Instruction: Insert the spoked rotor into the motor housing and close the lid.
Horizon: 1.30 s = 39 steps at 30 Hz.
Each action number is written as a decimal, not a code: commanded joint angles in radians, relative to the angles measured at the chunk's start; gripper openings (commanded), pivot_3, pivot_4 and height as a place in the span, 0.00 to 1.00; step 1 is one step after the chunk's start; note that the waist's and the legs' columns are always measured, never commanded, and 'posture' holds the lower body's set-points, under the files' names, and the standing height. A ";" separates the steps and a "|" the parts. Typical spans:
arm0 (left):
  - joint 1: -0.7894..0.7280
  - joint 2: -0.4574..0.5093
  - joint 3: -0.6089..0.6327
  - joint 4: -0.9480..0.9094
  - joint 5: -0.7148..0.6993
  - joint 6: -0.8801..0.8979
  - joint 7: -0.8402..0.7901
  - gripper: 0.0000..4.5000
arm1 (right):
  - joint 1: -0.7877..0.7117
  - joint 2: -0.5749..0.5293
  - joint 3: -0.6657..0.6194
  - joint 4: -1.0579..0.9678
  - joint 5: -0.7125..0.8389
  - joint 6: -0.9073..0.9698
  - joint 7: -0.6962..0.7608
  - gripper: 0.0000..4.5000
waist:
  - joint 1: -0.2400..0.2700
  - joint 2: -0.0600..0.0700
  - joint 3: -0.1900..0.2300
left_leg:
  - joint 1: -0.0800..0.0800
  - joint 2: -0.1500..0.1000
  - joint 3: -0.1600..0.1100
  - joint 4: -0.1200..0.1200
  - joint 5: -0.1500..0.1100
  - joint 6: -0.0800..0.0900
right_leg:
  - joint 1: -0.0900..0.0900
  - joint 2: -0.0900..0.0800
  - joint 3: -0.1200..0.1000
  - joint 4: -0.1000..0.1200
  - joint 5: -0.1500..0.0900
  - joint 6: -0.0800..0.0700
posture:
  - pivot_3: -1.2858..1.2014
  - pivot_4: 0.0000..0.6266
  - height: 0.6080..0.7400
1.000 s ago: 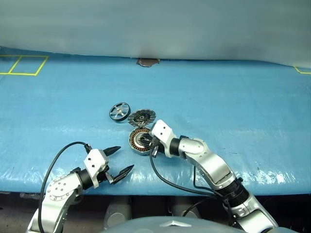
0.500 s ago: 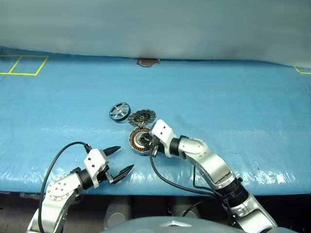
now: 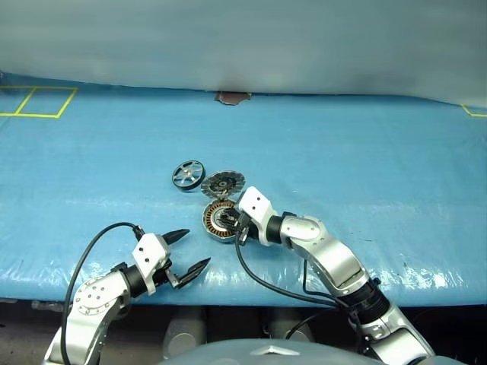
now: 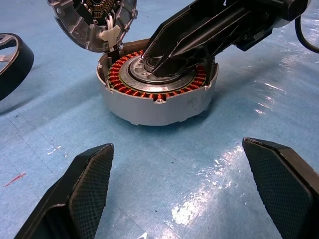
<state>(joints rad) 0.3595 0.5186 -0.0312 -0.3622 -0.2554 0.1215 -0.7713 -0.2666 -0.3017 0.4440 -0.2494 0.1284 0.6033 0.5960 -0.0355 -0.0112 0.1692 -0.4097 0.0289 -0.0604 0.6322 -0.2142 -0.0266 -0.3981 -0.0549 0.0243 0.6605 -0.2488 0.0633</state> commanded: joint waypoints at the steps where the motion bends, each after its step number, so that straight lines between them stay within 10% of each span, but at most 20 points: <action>1: 0.002 0.001 -0.002 -0.011 -0.008 -0.006 0.000 1.00 | 0.008 0.004 -0.017 -0.037 0.012 0.023 -0.003 0.58 | 0.000 0.000 0.000 | 0.000 0.000 0.000 0.000 0.000 0.000 | 0.000 0.000 0.000 0.000 0.000 0.000 | 0.52 0.24 1.00; 8: 0.005 0.002 0.000 -0.008 -0.012 -0.007 0.000 1.00 | 0.023 0.012 -0.088 -0.199 0.110 0.111 -0.001 0.58 | 0.000 0.000 0.000 | -0.001 0.000 0.000 0.000 0.000 0.000 | 0.000 0.000 0.000 0.000 0.000 0.000 | 0.52 0.24 1.00; 17: -0.003 0.005 0.001 0.003 -0.015 -0.012 -0.011 1.00 | 0.018 0.006 -0.002 -0.246 0.054 0.180 -0.085 0.01 | -0.001 0.000 0.000 | 0.000 0.000 0.000 0.000 0.000 0.000 | -0.001 0.000 0.000 0.000 0.000 0.000 | 0.52 0.24 1.00; 39: -0.005 -0.001 0.002 0.001 -0.015 -0.005 -0.007 1.00 | -0.037 0.056 0.041 -0.134 -0.003 0.210 -0.141 0.01 | -0.001 0.000 0.000 | -0.001 0.000 0.000 0.000 0.000 0.000 | -0.001 0.000 0.000 0.000 0.000 0.000 | 0.52 0.24 1.00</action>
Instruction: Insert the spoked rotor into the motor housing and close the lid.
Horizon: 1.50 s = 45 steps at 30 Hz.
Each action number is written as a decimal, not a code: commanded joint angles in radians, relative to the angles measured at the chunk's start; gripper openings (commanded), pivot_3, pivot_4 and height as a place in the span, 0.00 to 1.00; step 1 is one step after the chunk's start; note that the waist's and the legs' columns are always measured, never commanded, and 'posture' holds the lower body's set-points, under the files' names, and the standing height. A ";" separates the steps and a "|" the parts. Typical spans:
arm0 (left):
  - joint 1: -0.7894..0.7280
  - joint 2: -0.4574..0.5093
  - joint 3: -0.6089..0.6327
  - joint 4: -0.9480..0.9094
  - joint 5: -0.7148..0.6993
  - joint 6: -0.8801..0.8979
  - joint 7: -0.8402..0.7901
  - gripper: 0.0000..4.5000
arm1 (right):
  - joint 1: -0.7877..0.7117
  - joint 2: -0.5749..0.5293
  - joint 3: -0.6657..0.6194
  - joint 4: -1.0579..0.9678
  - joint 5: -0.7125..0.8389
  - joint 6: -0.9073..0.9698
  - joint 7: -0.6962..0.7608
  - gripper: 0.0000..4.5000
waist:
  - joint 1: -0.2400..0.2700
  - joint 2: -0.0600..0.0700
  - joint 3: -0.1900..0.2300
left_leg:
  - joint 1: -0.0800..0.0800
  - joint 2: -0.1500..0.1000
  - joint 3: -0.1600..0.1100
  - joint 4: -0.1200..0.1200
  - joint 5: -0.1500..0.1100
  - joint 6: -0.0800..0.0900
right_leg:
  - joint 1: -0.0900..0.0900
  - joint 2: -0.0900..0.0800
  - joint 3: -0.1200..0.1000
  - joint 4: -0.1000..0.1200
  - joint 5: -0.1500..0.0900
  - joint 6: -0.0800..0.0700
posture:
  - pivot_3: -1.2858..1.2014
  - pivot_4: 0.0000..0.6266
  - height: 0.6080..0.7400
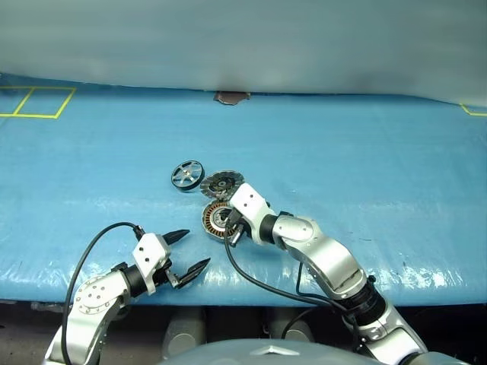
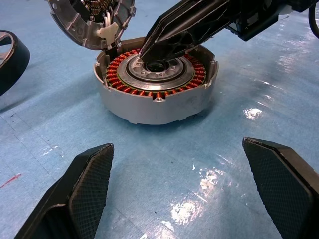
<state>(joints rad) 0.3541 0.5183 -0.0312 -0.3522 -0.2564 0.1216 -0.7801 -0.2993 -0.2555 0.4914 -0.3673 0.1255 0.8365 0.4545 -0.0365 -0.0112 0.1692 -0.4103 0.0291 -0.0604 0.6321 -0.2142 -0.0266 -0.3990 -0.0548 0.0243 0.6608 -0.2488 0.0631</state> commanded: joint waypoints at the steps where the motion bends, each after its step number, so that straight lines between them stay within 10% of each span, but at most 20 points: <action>1: -0.001 -0.001 0.002 -0.008 -0.014 -0.004 0.002 1.00 | -0.005 0.010 -0.007 -0.013 0.000 -0.025 0.001 0.01 | 0.000 0.000 0.000 | 0.000 0.000 0.000 0.000 0.000 0.000 | 0.000 0.000 0.000 0.000 0.000 0.000 | 0.52 0.24 1.00; 45: 0.005 -0.002 -0.003 -0.017 -0.015 0.010 0.007 1.00 | 0.032 0.035 -0.032 -0.053 0.052 -0.010 0.025 0.01 | 0.000 0.000 0.000 | 0.000 0.000 0.000 0.000 0.000 0.000 | 0.000 0.000 0.000 0.000 0.000 0.000 | 0.52 0.24 1.00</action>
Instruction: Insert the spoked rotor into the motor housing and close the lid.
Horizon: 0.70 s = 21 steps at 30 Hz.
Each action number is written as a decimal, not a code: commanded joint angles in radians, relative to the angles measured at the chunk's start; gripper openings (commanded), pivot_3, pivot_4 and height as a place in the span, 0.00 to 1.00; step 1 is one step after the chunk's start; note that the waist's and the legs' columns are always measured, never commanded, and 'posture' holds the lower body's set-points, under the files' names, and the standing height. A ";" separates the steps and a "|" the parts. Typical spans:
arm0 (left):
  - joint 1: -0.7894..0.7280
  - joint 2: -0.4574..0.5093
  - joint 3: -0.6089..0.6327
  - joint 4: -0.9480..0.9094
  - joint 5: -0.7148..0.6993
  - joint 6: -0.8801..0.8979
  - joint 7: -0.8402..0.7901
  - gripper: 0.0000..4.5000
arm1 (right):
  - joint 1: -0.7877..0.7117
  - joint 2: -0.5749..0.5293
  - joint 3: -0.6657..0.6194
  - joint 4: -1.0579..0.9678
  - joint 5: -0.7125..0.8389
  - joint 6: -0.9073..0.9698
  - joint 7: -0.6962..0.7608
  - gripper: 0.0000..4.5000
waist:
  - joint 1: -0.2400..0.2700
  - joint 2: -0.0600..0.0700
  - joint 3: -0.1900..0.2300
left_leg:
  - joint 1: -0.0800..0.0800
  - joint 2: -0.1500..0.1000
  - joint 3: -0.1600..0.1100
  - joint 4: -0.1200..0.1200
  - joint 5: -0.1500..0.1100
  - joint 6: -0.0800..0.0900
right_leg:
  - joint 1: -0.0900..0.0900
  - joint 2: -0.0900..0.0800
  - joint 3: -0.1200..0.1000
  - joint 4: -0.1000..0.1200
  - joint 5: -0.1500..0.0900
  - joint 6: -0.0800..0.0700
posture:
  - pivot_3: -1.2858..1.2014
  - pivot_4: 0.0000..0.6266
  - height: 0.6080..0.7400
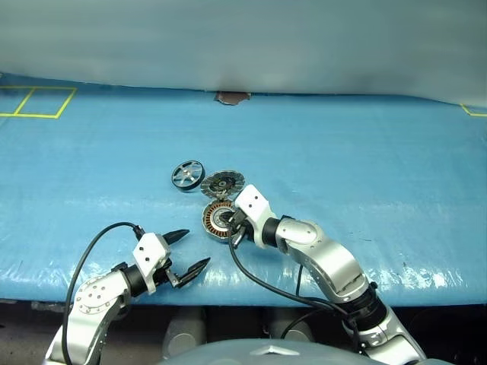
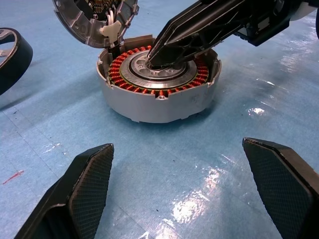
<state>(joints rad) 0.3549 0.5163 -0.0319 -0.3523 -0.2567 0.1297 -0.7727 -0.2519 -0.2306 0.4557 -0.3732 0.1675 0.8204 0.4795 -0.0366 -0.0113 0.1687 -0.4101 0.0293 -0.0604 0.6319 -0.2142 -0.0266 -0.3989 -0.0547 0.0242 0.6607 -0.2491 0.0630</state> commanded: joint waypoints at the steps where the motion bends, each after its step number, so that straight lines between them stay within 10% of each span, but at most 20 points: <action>1: 0.005 0.000 -0.003 -0.018 -0.015 0.002 0.000 1.00 | -0.017 0.010 0.005 -0.046 0.009 0.008 0.000 0.01 | 0.000 0.000 0.000 | 0.000 0.000 0.000 0.000 0.000 0.000 | 0.000 0.000 0.000 0.000 0.000 0.000 | 0.52 0.24 1.00; 21: 0.000 0.001 -0.006 -0.007 -0.013 -0.006 -0.003 1.00 | -0.005 0.004 -0.042 -0.022 0.047 0.179 -0.042 0.01 | 0.001 0.000 0.000 | 0.000 0.000 0.000 0.000 0.000 0.000 | 0.000 0.000 0.000 0.000 0.000 0.000 | 0.52 0.24 1.00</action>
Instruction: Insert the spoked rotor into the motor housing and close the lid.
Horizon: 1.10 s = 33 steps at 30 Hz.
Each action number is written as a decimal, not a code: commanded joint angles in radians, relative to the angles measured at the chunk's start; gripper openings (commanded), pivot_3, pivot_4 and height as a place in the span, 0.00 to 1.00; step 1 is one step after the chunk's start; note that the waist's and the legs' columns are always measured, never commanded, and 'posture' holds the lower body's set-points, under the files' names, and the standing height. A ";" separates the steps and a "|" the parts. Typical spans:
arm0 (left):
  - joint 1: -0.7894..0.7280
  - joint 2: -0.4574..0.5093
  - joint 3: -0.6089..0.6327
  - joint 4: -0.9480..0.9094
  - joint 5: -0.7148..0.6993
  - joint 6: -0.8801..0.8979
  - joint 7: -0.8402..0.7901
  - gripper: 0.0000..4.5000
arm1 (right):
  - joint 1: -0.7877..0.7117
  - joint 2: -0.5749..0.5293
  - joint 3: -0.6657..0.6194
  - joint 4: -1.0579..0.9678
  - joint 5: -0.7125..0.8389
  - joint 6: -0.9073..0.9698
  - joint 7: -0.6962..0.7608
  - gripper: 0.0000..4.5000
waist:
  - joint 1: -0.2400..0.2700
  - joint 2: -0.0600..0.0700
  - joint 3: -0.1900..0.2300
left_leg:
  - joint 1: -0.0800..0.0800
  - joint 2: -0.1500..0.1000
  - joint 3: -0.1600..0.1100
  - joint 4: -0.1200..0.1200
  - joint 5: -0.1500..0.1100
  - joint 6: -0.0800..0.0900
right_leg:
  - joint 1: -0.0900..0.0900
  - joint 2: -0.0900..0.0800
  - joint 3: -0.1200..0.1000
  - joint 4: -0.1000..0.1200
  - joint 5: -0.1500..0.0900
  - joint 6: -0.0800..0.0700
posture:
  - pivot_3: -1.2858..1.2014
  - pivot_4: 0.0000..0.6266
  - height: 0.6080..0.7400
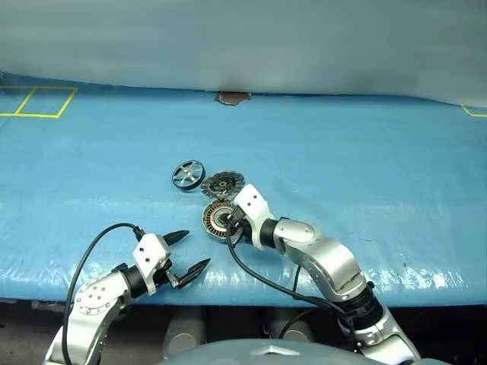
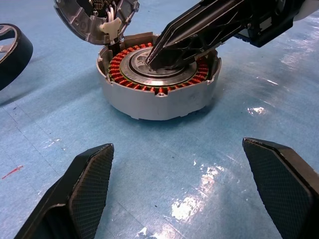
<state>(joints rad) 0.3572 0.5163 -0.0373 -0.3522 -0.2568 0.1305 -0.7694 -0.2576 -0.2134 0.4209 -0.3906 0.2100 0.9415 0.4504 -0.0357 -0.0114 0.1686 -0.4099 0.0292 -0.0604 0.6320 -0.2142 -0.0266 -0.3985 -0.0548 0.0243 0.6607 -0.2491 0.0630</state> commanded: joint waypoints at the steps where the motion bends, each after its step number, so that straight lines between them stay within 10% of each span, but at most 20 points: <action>1: -0.002 0.002 -0.001 -0.006 -0.013 -0.007 -0.006 1.00 | -0.001 -0.017 -0.004 -0.006 0.005 0.070 -0.013 0.01 | 0.000 0.000 0.000 | 0.000 0.000 0.000 0.000 0.000 0.000 | 0.000 0.000 0.000 0.000 0.000 0.000 | 0.52 0.24 1.00; 33: 0.001 0.001 -0.003 -0.006 -0.017 0.002 -0.008 1.00 | -0.041 0.011 -0.073 -0.035 0.109 0.054 -0.027 0.01 | -0.001 0.000 -0.003 | -0.001 0.000 0.000 0.000 0.000 0.000 | -0.001 0.000 0.000 0.000 0.000 0.000 | 0.52 0.24 1.00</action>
<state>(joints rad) 0.3552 0.5164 -0.0409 -0.3522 -0.2572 0.1312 -0.7734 -0.2903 -0.2083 0.3566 -0.4178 0.3202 1.0209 0.4300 -0.0367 -0.0115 0.1654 -0.4105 0.0293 -0.0604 0.6316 -0.2142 -0.0265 -0.3996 -0.0548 0.0242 0.6606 -0.2494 0.0626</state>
